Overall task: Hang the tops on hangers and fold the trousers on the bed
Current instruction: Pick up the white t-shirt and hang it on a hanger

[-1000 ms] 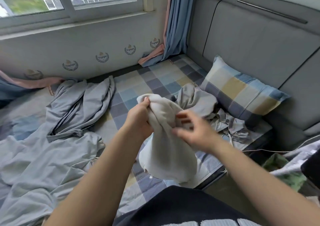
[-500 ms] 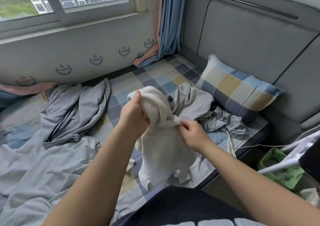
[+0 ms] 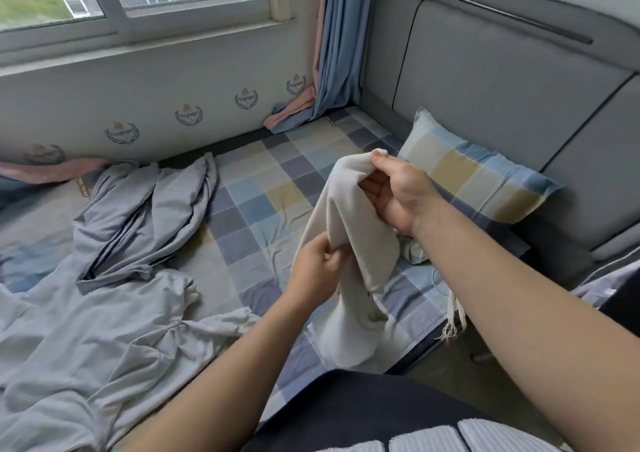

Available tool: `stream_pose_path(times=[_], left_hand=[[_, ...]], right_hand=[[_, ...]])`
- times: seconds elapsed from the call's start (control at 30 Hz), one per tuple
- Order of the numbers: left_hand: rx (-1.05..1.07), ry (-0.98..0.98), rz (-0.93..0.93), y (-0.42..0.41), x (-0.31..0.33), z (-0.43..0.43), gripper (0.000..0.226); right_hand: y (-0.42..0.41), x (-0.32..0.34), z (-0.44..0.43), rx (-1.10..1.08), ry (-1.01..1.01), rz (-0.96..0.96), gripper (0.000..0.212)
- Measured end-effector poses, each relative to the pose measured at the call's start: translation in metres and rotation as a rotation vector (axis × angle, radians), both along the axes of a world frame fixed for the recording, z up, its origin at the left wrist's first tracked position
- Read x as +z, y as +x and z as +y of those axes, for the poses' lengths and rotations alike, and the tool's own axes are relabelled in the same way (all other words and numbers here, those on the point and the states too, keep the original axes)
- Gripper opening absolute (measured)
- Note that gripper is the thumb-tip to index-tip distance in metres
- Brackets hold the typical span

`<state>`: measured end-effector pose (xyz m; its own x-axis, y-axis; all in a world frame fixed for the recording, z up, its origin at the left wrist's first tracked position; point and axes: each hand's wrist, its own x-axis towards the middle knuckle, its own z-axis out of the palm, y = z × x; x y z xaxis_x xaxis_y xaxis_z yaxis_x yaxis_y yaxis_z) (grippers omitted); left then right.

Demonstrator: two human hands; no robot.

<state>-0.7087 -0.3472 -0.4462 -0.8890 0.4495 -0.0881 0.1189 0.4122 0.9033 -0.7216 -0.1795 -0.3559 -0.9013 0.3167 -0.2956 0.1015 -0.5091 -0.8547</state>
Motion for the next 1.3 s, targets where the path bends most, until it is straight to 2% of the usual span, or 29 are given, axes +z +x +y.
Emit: stream_pose_path(times=[0.07, 0.13, 0.3, 0.37, 0.47, 0.57, 0.63, 0.73, 0.87, 0.93, 0.97, 1.07, 1.1, 1.17, 1.23, 1.27, 1.3], left_hand=[[0.050, 0.041, -0.065, -0.006, 0.002, 0.003, 0.019], [0.126, 0.087, -0.167, -0.012, 0.004, 0.001, 0.023], [0.395, 0.447, -0.684, -0.019, 0.004, 0.002, 0.024], [0.478, 0.583, -0.849, -0.015, 0.003, 0.005, 0.023], [0.528, 0.726, -0.990, -0.010, 0.004, 0.007, 0.022], [0.505, 0.777, -1.004, -0.008, 0.007, 0.005, 0.022], [0.446, 0.787, -1.005, -0.005, 0.007, 0.002, 0.024], [0.370, 0.819, -1.010, -0.001, 0.004, -0.002, 0.025], [0.364, 0.887, -1.005, -0.005, -0.001, -0.012, 0.030], [0.397, 0.907, -1.006, -0.009, -0.005, -0.019, 0.031], [0.419, 0.905, -1.019, -0.010, -0.007, -0.022, 0.031], [0.483, 0.762, -1.088, -0.010, -0.016, -0.030, 0.030], [0.473, 0.645, -1.102, -0.008, -0.019, -0.033, 0.029], [0.291, 0.290, -1.053, -0.003, -0.022, -0.039, 0.024], [0.026, -0.114, -0.856, 0.003, -0.022, -0.042, 0.022], [-0.049, -0.239, -0.714, 0.005, -0.022, -0.041, 0.022], [-0.052, -0.281, -0.559, 0.006, -0.022, -0.038, 0.025]], right_hand=[[0.006, -0.002, 0.005, 0.005, -0.032, 0.020, 0.025], [0.017, -0.007, 0.014, 0.016, 0.054, 0.052, 0.024], [0.072, -0.051, 0.013, 0.013, 0.582, -0.085, 0.031], [0.096, -0.082, 0.006, 0.140, 0.593, -0.222, 0.040], [0.122, -0.118, -0.006, 0.395, 0.510, -0.368, 0.075], [0.121, -0.135, -0.011, 0.388, 0.364, -0.385, 0.086], [0.113, -0.139, -0.007, 0.329, 0.335, -0.458, 0.080], [0.103, -0.144, 0.004, 0.434, 0.265, -0.490, 0.055], [0.101, -0.149, -0.004, 0.555, 0.478, -0.463, 0.037], [0.095, -0.152, -0.005, 0.479, 0.574, -0.427, 0.017], [0.091, -0.151, -0.002, 0.379, 0.587, -0.397, 0.014], [0.076, -0.131, 0.018, 0.111, 0.619, -0.326, 0.016], [0.072, -0.122, 0.023, 0.082, 0.648, -0.312, 0.014], [0.063, -0.103, 0.029, 0.069, 0.685, -0.249, 0.011], [0.057, -0.079, 0.029, 0.077, 0.707, -0.151, 0.006], [0.054, -0.066, 0.029, 0.096, 0.743, -0.096, 0.006], [0.052, -0.055, 0.029, 0.135, 0.799, -0.045, 0.005]])
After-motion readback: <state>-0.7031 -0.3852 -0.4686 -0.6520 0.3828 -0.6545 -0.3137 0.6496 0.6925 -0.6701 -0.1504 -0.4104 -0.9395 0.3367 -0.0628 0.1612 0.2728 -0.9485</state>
